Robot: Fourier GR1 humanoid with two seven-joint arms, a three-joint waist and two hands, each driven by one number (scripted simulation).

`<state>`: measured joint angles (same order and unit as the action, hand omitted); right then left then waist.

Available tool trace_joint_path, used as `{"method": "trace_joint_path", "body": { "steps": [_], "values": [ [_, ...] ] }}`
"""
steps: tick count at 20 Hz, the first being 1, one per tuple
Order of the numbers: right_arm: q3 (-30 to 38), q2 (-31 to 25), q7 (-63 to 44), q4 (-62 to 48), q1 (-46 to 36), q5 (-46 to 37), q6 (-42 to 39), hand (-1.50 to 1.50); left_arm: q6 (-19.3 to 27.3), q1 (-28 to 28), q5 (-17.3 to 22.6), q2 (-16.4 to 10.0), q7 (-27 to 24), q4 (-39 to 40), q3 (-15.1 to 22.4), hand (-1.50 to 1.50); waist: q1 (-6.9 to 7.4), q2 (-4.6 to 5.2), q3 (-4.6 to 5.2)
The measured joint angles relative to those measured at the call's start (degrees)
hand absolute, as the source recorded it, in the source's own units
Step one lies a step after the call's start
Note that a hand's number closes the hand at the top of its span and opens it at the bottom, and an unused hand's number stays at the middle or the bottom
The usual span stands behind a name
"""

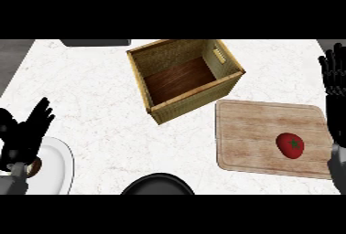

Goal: Pick the tomato from the cutting board and place it in the basket

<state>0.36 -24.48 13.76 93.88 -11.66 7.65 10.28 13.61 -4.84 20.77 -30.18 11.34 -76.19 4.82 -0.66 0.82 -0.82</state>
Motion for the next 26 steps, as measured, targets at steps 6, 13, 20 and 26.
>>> {"method": "trace_joint_path", "body": {
  "steps": [6,13,20,26],
  "values": [
    [2.2,-5.0,1.6,-1.8,5.6,10.3,-15.9,1.50,1.7,-1.5,-1.4,4.2,-6.9,-6.9,0.4,0.00,-0.01,-1.00,0.51],
    [-7.3,-6.0,10.0,7.0,17.9,2.3,-24.1,-1.50,3.7,0.6,-3.2,10.4,-12.5,-14.5,4.1,0.00,-0.21,-1.28,0.72],
    [-1.4,-8.7,-1.3,15.4,24.3,-8.9,-11.1,-1.50,5.5,1.6,-5.0,12.7,-13.9,-16.1,5.3,0.00,-1.07,-1.32,0.99],
    [6.8,-21.5,-17.7,22.1,25.5,-16.1,-12.3,-1.50,6.0,2.9,-5.9,13.2,-13.9,-17.8,6.3,0.00,-0.81,-1.28,1.17]
  ]
}}
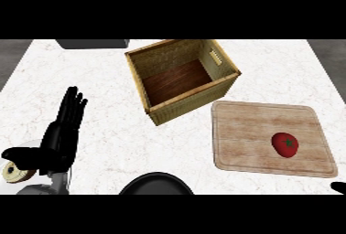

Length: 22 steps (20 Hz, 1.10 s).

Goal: Pick the tomato from the cutting board and place it in the basket

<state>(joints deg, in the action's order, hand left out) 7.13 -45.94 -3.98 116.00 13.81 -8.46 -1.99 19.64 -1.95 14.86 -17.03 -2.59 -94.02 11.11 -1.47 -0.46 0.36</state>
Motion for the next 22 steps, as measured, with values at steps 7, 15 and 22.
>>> {"method": "trace_joint_path", "body": {
  "steps": [7,15,22],
  "values": [
    [5.6,-13.3,-14.4,6.3,-0.6,7.8,-15.5,-1.50,-0.5,0.8,-0.8,0.5,-0.2,-0.8,0.7,0.00,0.81,0.23,-0.13],
    [6.0,-13.4,-25.8,10.2,-4.7,14.2,-25.2,-1.50,-1.2,1.4,-2.3,2.5,-0.2,-1.4,0.8,0.00,1.38,0.39,-0.29],
    [0.7,-9.6,-29.1,7.1,-9.1,5.3,-28.1,-1.50,-2.5,1.1,-3.5,3.5,0.1,-0.9,-0.2,0.00,1.72,0.49,-0.33]
  ]
}}
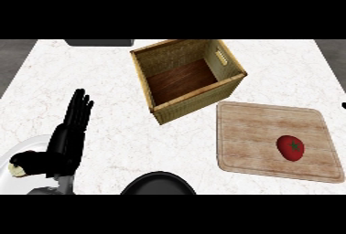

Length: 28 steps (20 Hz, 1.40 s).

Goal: Pick the tomato from the cutting board and place it in the basket

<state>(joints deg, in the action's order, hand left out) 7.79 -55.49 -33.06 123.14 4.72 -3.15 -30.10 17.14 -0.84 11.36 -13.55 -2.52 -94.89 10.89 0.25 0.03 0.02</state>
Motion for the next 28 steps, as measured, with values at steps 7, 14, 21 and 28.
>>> {"method": "trace_joint_path", "body": {
  "steps": [7,14,21,28],
  "values": [
    [-2.2,8.0,6.0,-4.1,1.2,-10.4,-0.8,-1.50,-1.5,0.4,-0.9,0.8,0.6,-0.4,-1.8,0.00,-0.24,-0.04,-0.04],
    [-3.7,14.6,11.4,-7.7,0.3,-17.6,-1.7,-1.50,-2.6,0.4,-2.5,2.2,1.5,-1.0,-2.9,0.00,-0.24,-0.05,-0.04],
    [-4.5,19.7,17.1,-11.7,-0.1,-27.1,0.1,-1.50,-3.8,-0.6,-3.8,3.6,3.0,-1.2,-4.3,0.00,-0.27,-0.06,-0.04],
    [-5.6,24.6,19.9,-16.4,-2.0,-34.0,1.8,-1.50,-4.7,-0.4,-5.6,5.8,2.0,0.0,-4.6,0.00,-0.24,-0.05,-0.03]
  ]
}}
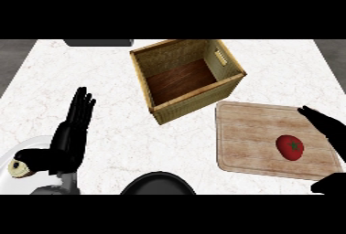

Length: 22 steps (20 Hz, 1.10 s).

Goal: Pick the tomato from the cutting board and place it in the basket

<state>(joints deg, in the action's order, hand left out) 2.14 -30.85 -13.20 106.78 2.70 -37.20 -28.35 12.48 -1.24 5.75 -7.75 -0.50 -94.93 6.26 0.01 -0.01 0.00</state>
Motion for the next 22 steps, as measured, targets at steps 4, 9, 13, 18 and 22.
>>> {"method": "trace_joint_path", "body": {
  "steps": [4,9,13,18,22],
  "values": [
    [-0.5,2.4,1.7,-2.2,0.0,-3.2,1.1,-1.50,-2.0,-0.9,0.7,-0.4,0.3,1.1,-2.1,0.00,-0.02,0.00,0.01],
    [1.0,3.6,3.5,-5.1,-1.7,-5.3,-0.3,-1.50,-2.0,-0.5,-0.9,0.7,1.0,-0.1,-2.4,0.00,0.01,0.00,0.00],
    [1.2,4.7,4.3,-5.5,-0.9,-7.1,-1.1,-1.50,-2.7,1.0,-1.3,1.0,1.5,-2.1,-2.8,0.00,0.00,-0.01,-0.01],
    [0.4,6.9,5.9,-10.9,-3.2,-10.2,0.5,-1.50,-3.1,-0.9,-2.1,2.0,1.5,-0.3,-3.3,0.00,0.03,0.02,0.01],
    [1.1,7.4,8.5,-12.4,-2.7,-11.4,1.3,-1.50,-3.1,0.5,-3.1,2.9,0.9,-1.1,-3.0,0.00,0.02,0.00,-0.01]
  ]
}}
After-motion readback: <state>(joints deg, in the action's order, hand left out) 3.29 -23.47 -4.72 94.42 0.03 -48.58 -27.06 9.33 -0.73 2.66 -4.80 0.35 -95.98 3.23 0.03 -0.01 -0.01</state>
